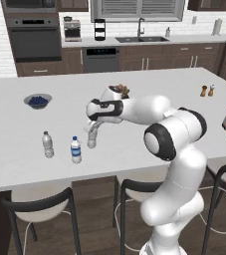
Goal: Move the plastic bottles in the middle to the plastics group, and the glass bottles in the middle to the glass group.
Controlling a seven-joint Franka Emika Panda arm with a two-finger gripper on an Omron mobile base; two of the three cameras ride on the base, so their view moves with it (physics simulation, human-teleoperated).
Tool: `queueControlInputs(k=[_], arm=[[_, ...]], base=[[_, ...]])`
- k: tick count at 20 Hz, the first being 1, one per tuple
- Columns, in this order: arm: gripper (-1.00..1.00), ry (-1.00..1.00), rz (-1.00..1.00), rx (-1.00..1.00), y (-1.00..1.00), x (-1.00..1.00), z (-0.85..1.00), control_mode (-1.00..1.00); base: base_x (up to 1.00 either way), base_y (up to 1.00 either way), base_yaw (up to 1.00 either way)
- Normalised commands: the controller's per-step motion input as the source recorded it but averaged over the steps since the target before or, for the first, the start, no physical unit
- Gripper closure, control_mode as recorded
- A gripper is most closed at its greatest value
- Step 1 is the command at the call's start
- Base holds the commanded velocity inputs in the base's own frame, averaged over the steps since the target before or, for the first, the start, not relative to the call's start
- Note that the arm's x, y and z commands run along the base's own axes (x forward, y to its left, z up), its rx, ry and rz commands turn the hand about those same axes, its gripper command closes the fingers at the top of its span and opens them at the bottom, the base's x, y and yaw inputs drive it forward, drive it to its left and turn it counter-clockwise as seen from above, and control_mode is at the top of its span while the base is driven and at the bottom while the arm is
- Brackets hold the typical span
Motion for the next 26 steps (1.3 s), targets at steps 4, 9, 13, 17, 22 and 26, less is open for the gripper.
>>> queueControlInputs(k=[4,9,13,17,22,26], arm=[[1.00,-0.07,0.26,0.00,0.50,0.16,0.00,-1.00],[1.00,-0.06,0.21,-0.02,0.21,0.20,-0.01,-1.00],[1.00,0.00,0.08,-0.08,0.01,0.08,0.00,-1.00],[1.00,0.00,0.06,-0.01,0.05,0.24,0.00,-1.00],[1.00,0.00,0.07,0.00,0.19,0.04,-0.05,-1.00],[1.00,0.00,0.05,0.00,0.17,0.00,-0.17,-1.00]], base=[[0.00,0.00,0.00],[0.00,0.00,0.00],[0.00,0.00,0.00],[0.00,0.00,0.00],[0.00,0.00,0.00],[0.00,0.00,0.00]])
